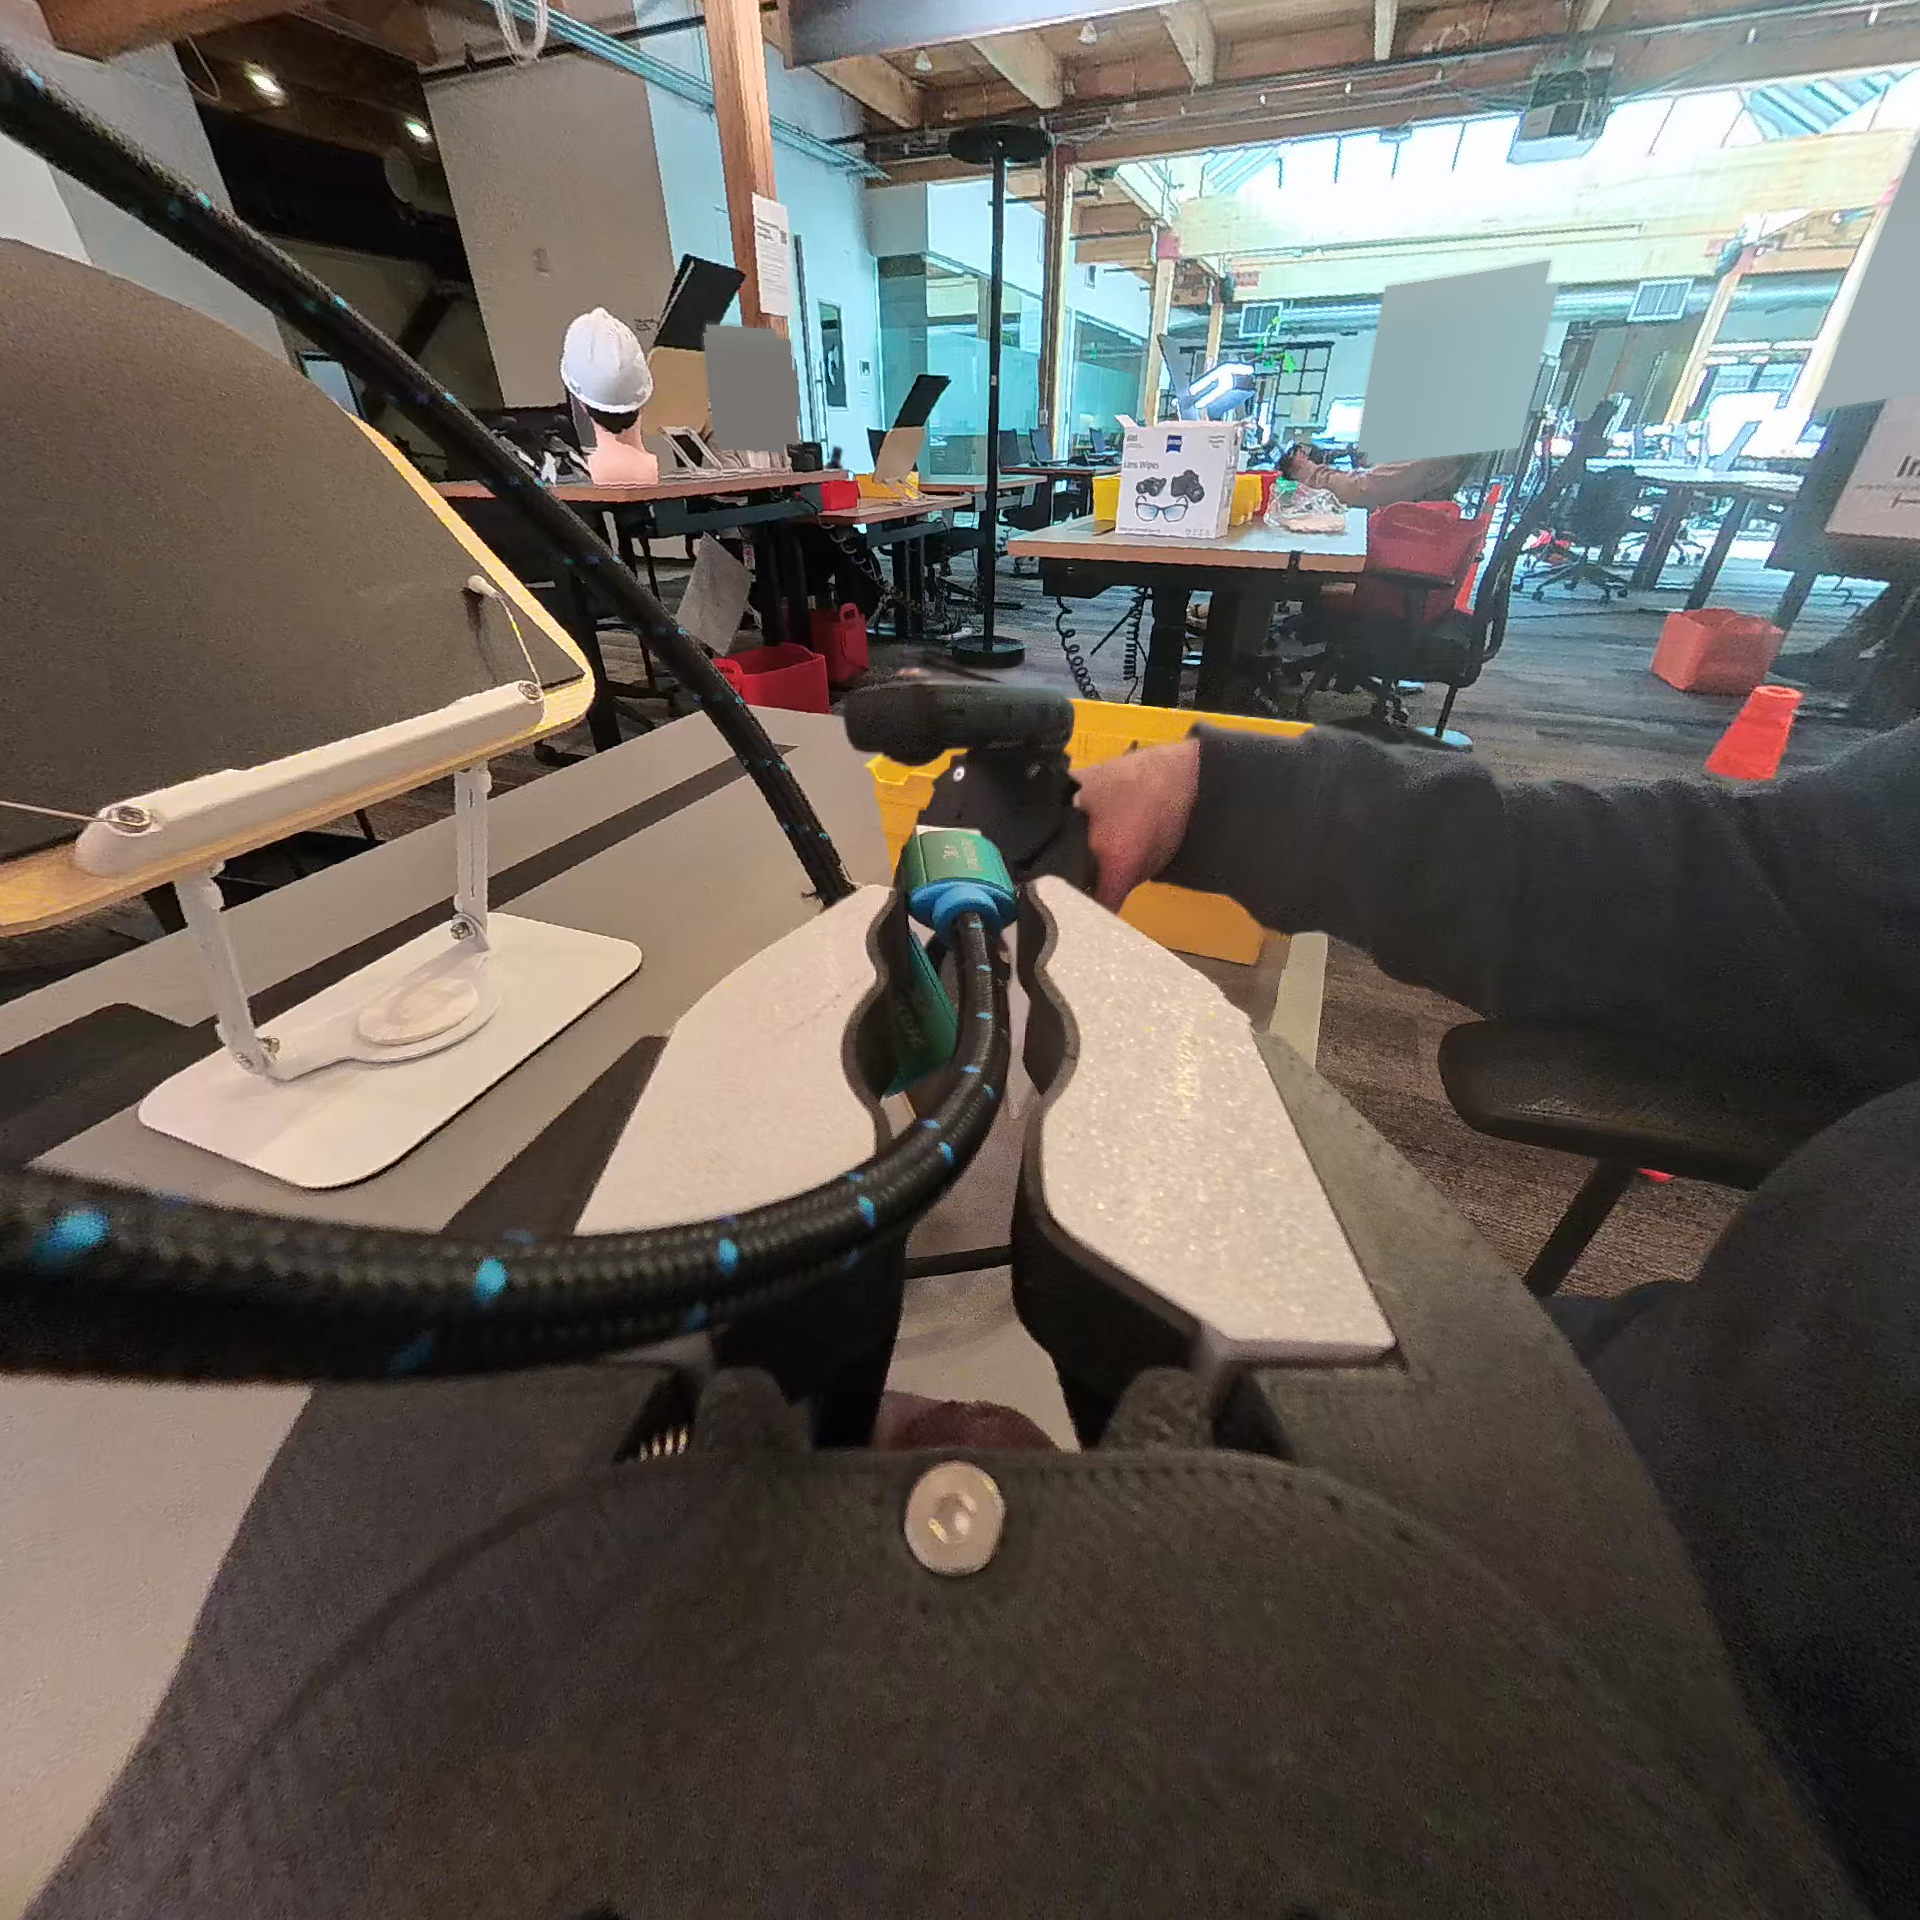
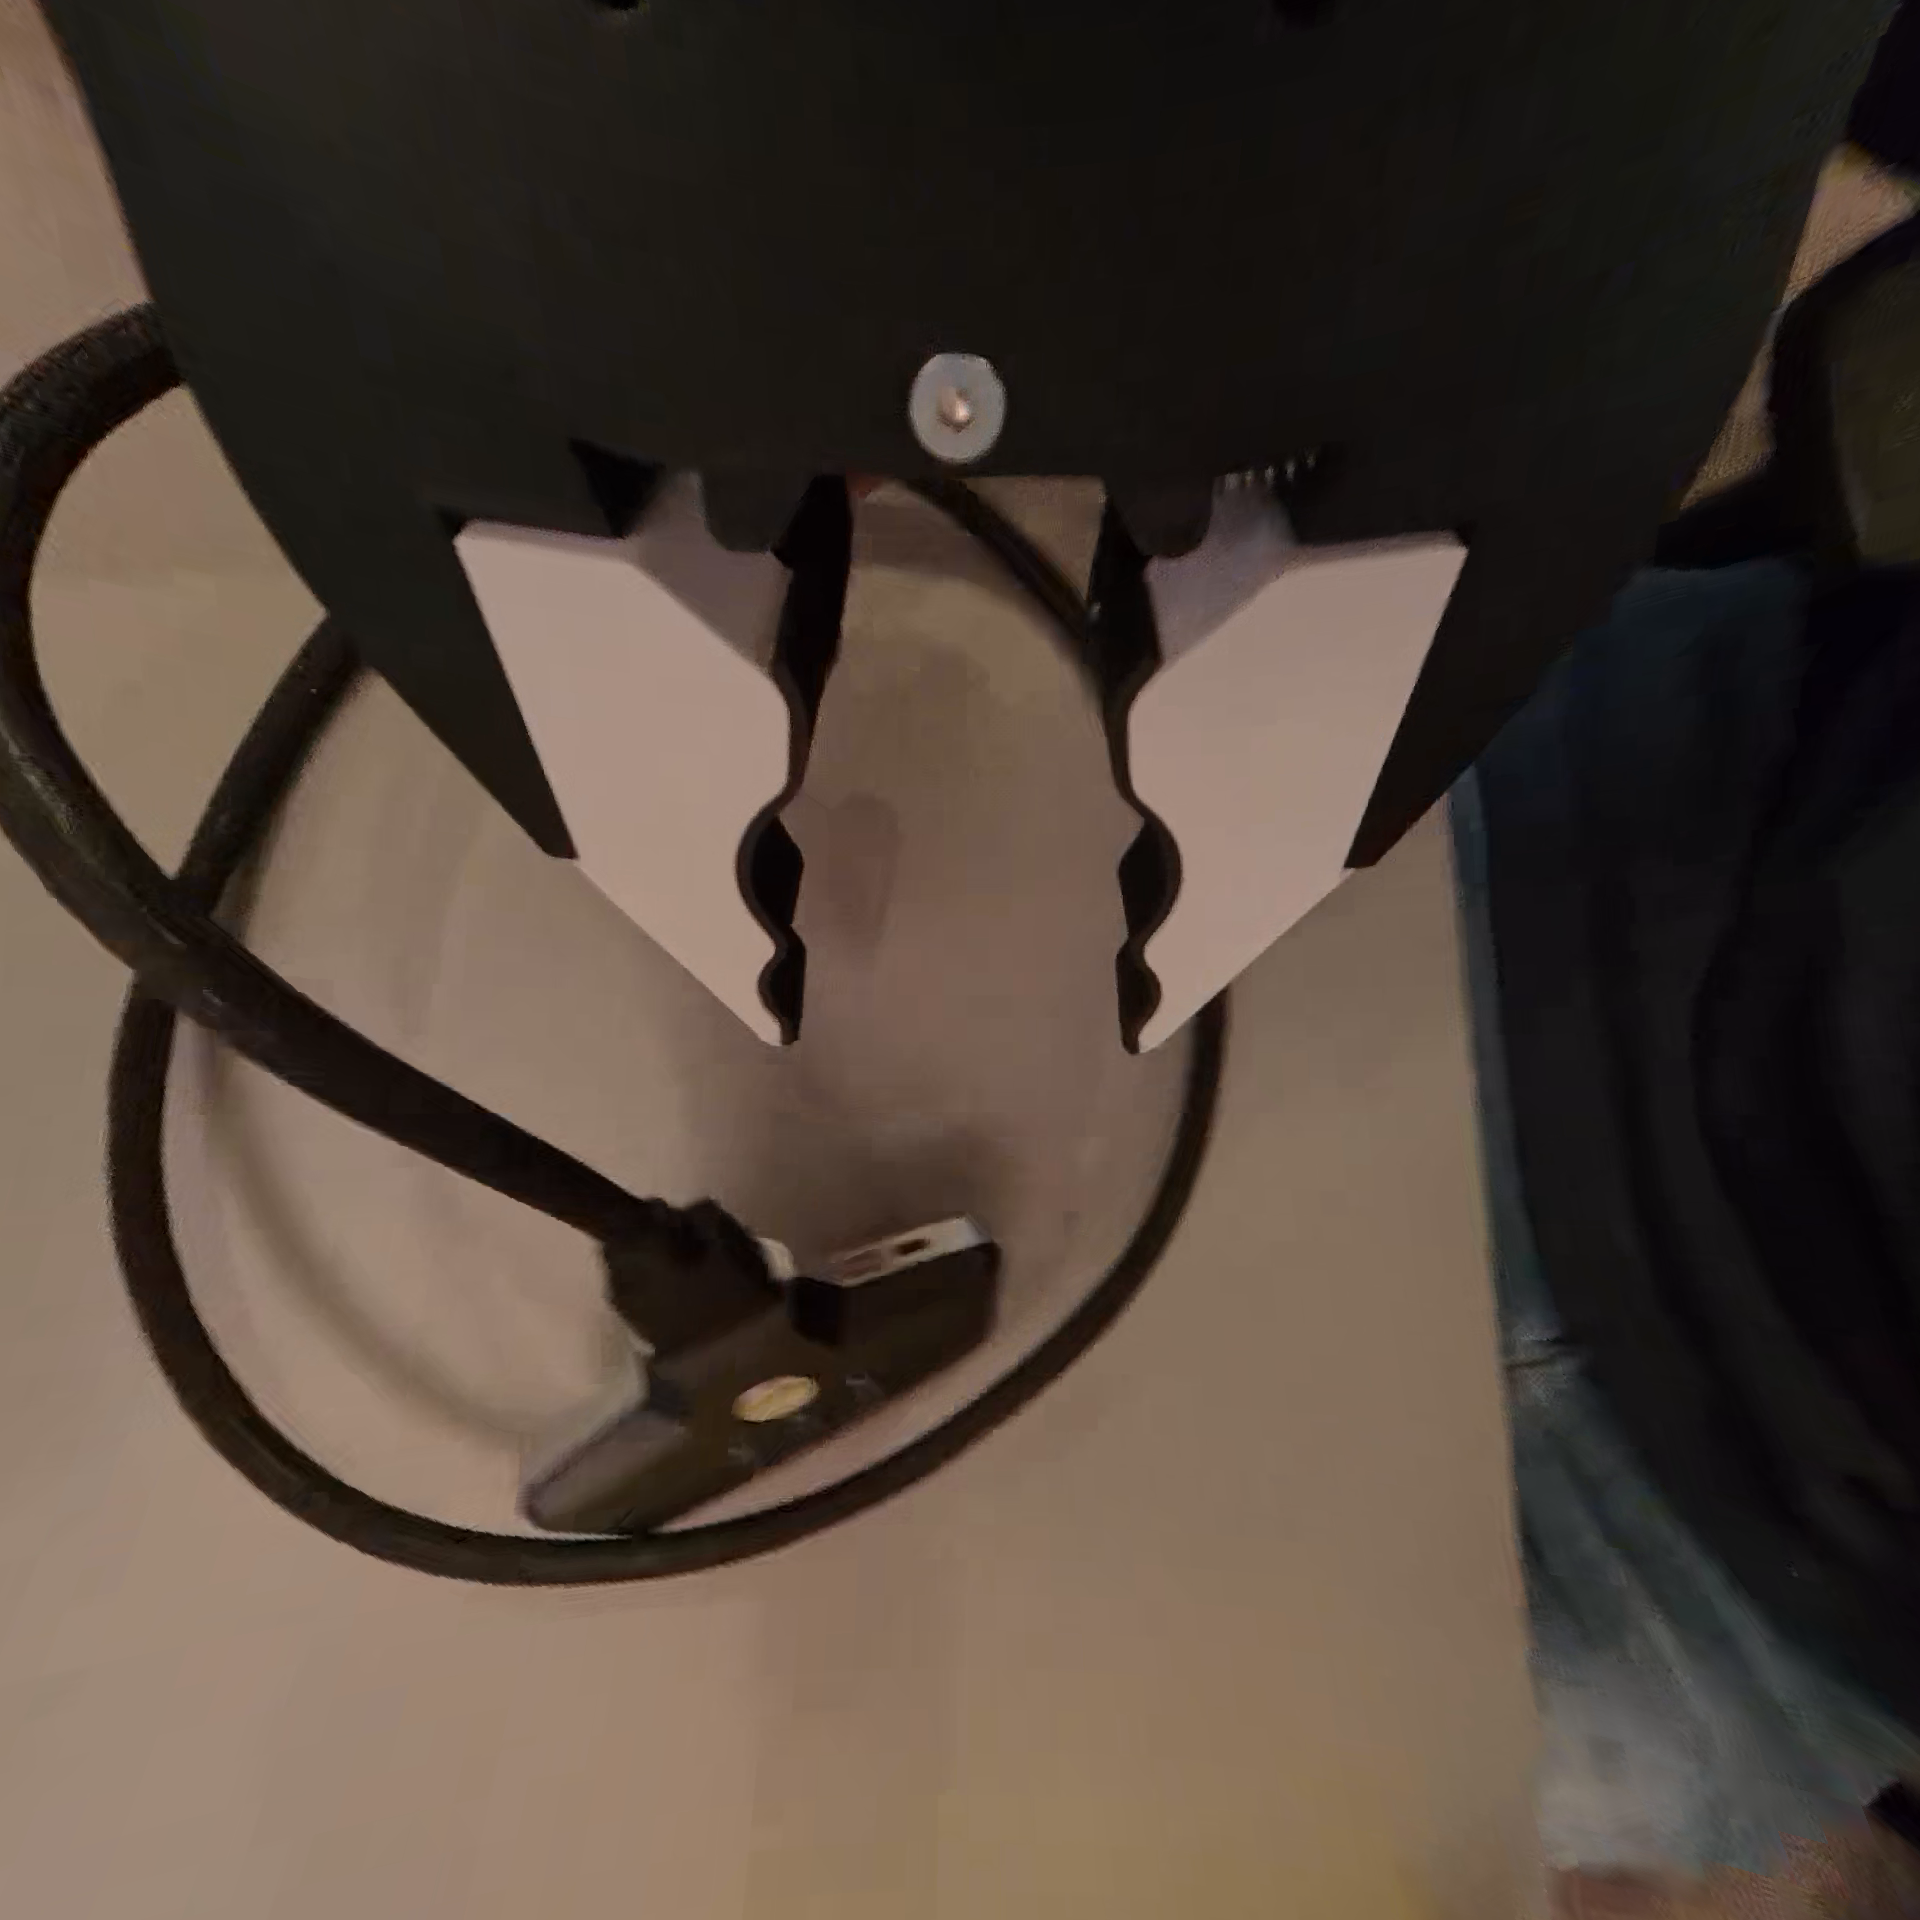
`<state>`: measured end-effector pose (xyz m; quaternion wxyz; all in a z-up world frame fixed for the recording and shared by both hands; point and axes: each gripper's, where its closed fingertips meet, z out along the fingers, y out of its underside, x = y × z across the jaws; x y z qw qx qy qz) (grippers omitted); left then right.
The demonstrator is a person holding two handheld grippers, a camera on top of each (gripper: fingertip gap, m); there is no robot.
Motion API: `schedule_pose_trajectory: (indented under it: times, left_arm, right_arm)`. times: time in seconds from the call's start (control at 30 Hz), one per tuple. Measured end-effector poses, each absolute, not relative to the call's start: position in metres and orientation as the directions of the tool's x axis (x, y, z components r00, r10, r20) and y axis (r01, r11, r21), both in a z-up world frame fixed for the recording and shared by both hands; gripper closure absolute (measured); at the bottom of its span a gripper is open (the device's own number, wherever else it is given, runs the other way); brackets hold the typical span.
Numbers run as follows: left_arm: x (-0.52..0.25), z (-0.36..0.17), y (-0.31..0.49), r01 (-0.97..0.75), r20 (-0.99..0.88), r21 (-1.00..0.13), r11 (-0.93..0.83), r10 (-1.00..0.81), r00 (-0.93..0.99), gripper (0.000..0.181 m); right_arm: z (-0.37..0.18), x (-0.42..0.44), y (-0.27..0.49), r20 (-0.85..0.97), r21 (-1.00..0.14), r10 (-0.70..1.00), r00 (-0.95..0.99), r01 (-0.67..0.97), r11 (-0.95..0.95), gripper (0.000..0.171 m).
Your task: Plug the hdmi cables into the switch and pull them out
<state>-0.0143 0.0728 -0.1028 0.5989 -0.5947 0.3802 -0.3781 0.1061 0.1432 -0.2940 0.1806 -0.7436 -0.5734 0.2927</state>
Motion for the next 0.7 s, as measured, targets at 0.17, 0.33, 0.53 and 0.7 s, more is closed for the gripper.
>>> schedule_pose_trajectory:
  times: [0.17, 0.33, 0.53, 0.7]
  left_arm:
    - [-0.011, -0.103, 0.070, -0.006, -0.014, -1.000, 0.013, -0.908, 0.419, 0.162]
    - [-0.013, -0.100, 0.070, 0.000, -0.019, -1.000, 0.021, -0.907, 0.421, 0.162]
    - [-0.015, -0.101, 0.071, 0.003, -0.017, -1.000, 0.019, -0.908, 0.418, 0.162]
    - [-0.016, -0.099, 0.071, 0.006, -0.019, -1.000, 0.024, -0.909, 0.417, 0.162]
  right_arm:
    - [-0.292, 0.086, 0.182, -0.192, -0.794, 0.950, 0.248, 0.529, -0.299, 0.115]
    - [-0.282, 0.067, 0.188, -0.066, -0.858, 0.987, 0.148, 0.496, -0.132, 0.115]
    - [-0.277, 0.050, 0.199, -0.051, -0.877, 0.997, 0.065, 0.475, -0.076, 0.106]
    - [-0.285, 0.033, 0.198, -0.094, -0.862, 0.995, -0.044, 0.503, -0.059, 0.097]
